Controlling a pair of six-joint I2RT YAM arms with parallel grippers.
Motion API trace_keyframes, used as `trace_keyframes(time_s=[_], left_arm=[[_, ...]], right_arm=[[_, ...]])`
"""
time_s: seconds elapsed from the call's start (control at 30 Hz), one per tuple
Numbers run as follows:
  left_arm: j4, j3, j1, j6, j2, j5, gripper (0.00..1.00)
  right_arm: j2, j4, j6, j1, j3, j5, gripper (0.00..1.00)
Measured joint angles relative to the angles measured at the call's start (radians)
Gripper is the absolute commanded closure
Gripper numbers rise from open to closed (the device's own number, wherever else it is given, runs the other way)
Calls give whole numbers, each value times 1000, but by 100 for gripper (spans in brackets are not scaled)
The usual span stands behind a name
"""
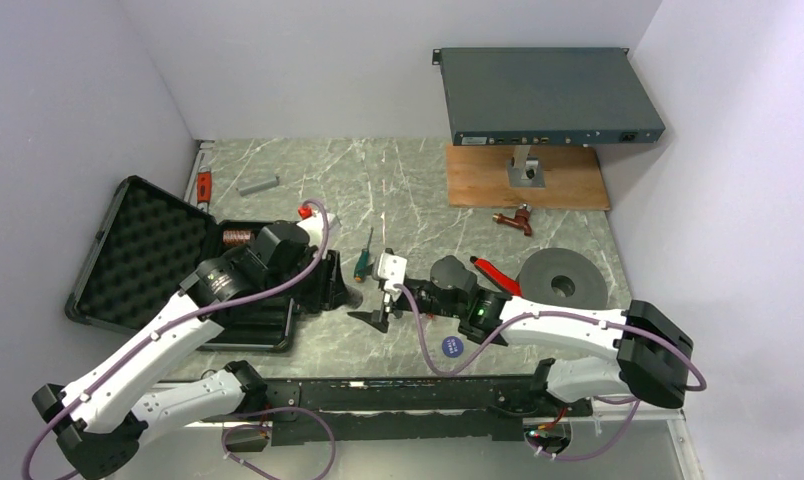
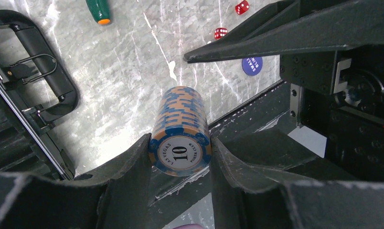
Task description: Pack up texas hold em set
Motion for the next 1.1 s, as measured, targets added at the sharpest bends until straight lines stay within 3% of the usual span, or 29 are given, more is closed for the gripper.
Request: trace_keyframes(time_s=[0.53, 0.83, 0.93, 0.97, 1.0, 1.1], left_arm=[[12, -11, 44, -2, -61, 6, 100], [10, -19, 48, -5, -75, 13, 100], [11, -23, 48, -5, -80, 13, 99], [10, -23, 48, -5, -81, 13, 94], [10, -24, 48, -6, -82, 13, 83], [9, -24, 49, -6, -87, 11, 35]], right_arm=[[108, 36, 6, 45, 63, 20, 39], [116, 47, 8, 50, 70, 41, 77], [116, 47, 4, 52, 70, 43, 86], [116, 44, 4, 53, 71, 43, 87], [116, 41, 3, 53, 72, 43, 89], [116, 31, 1, 55, 79, 44, 92]])
